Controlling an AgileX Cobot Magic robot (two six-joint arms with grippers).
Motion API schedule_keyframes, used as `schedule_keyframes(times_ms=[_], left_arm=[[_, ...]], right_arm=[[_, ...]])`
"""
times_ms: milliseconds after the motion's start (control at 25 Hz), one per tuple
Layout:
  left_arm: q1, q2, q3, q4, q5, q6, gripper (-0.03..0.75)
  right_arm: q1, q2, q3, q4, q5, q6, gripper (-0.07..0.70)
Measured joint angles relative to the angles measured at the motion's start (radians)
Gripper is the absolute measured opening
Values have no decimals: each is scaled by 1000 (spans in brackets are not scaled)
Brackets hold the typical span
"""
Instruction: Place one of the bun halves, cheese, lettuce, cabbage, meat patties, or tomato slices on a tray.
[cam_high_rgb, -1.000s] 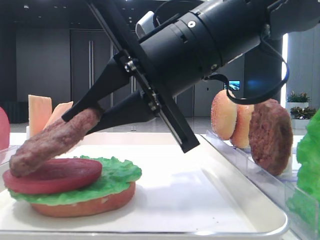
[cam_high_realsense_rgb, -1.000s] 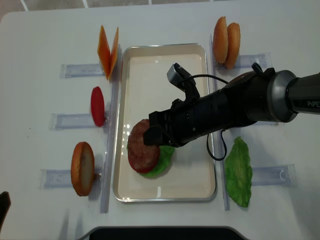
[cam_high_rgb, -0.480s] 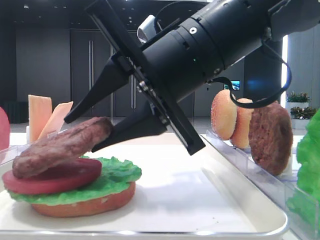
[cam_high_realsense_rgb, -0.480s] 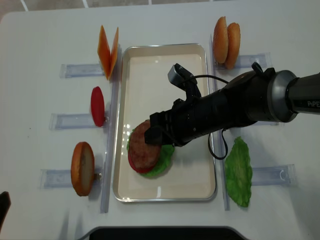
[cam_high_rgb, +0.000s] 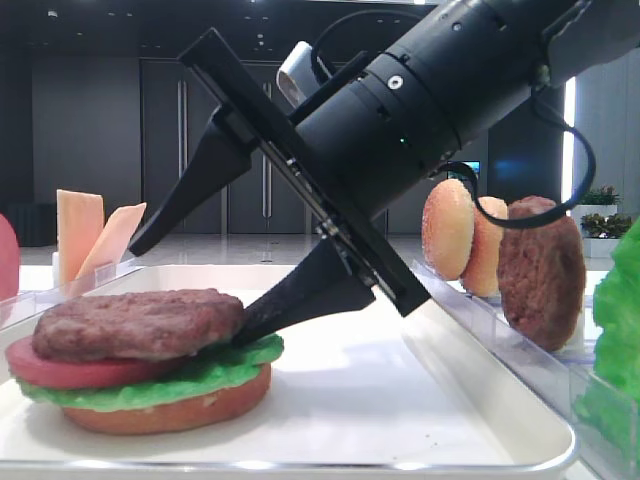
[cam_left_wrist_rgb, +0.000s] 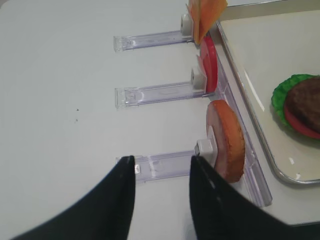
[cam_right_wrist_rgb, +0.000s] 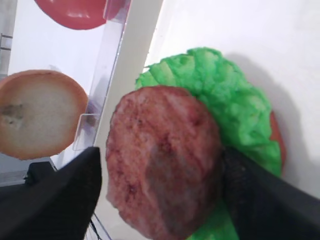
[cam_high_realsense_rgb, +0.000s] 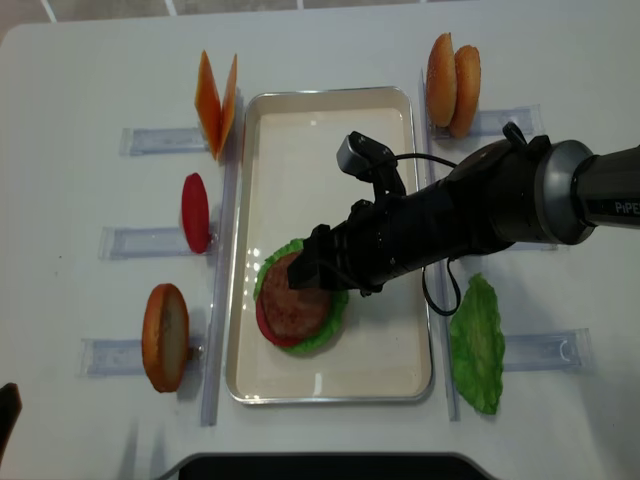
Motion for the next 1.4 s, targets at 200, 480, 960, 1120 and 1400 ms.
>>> schedule_keyframes(times_ms=[200,480,960,1120,1400], left_arm=[[0,0,0,0,0,0,282],[0,0,0,0,0,0,282],[0,0,0,0,0,0,282],[0,0,0,0,0,0,282],[0,0,0,0,0,0,282]], right_arm=[[1,-5,-1,-14,-16,-11,498],[1,-82,-1,-61,-108,-15,501],[1,-264,-30,-609,-156,337,498],[1,-320,-89,-1059,-27,699,484],[-48,-347,-198,-1428,375,1000,426]])
